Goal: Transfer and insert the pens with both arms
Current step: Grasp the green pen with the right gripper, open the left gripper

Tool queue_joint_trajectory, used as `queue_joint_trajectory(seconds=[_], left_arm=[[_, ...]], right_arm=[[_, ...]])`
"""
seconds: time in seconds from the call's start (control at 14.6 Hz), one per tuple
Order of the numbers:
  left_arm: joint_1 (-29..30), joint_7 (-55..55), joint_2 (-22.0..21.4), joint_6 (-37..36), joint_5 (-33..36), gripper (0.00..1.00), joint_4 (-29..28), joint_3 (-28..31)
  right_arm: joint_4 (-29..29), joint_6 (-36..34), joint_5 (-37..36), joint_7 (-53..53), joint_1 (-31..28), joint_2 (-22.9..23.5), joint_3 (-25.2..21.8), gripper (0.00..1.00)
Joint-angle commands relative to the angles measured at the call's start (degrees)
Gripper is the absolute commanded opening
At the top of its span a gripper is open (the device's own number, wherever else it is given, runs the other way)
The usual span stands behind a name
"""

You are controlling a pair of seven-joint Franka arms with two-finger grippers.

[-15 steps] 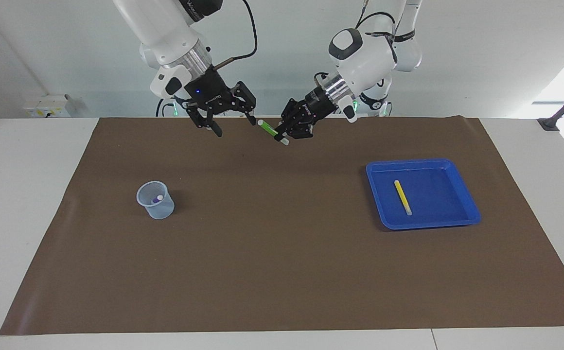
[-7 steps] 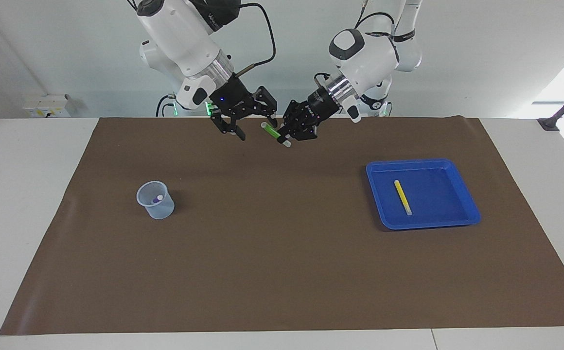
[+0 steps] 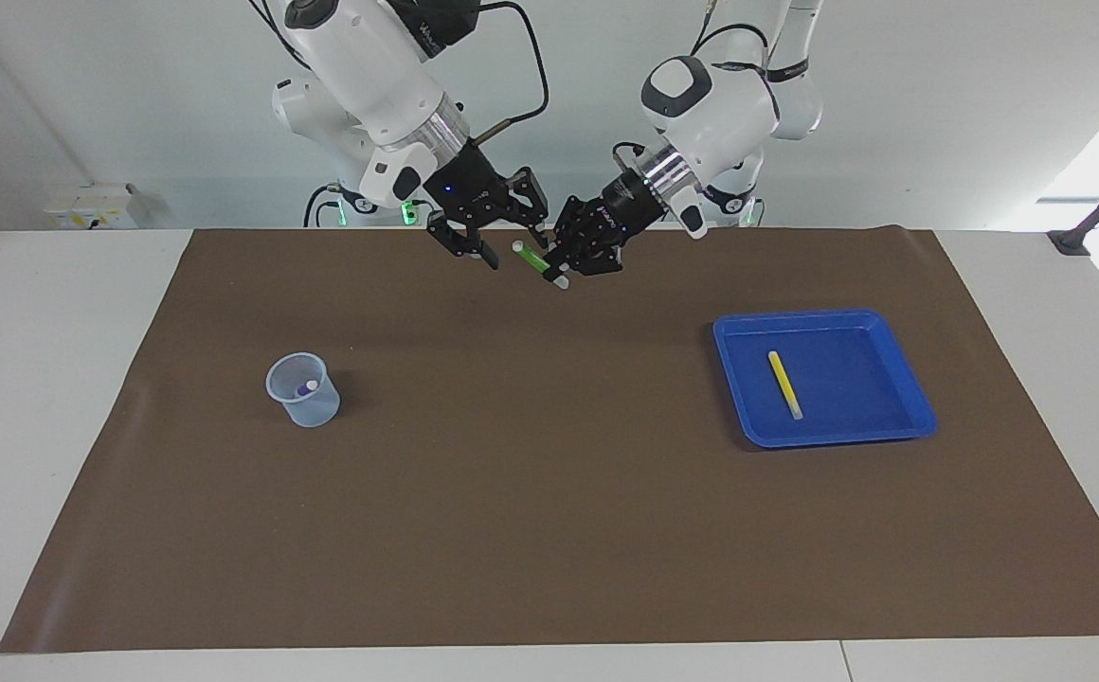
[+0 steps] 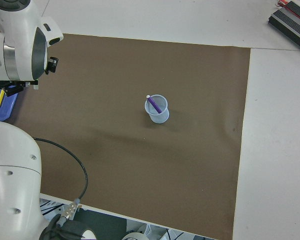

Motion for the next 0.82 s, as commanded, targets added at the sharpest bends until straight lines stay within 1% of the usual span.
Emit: queue_joint_trajectory(seconds=[0.0,0.07,0.55,0.62,0.75], left_arm=[[-0.6,-0.3,-1.6,1.3,-1.9,0.00,-1.6,0.4],[-0.6,-0.3,-1.6,1.7,-2.0,0.00,-1.7,0.4],[-0.7,-0.3,-1.6,2.1,-2.6,0.00,-1.7,0.5],[-0.7,-0.2,-1.6,2.6,-2.6,0.99,-1.7,0.5],[-0.8,-0.4,-1.6,2.9,-2.6,1.00,-1.6,0.4]], right_arm=[[-0.8,0.7,1.0,-0.5,-0.1,-0.7,0.0,0.15],[-0.7,0.9,1.0,-0.5,-0.1,-0.7,0.0,0.00],[-0.4,0.3,0.9,0.3,-0.2,-0.5,0.0,0.00],[-0.5,0.3,0.9,1.3,-0.3,-0.5,0.0,0.00],[-0.5,0.3,0.9,1.8,-0.8,-0.5,-0.1,0.00]])
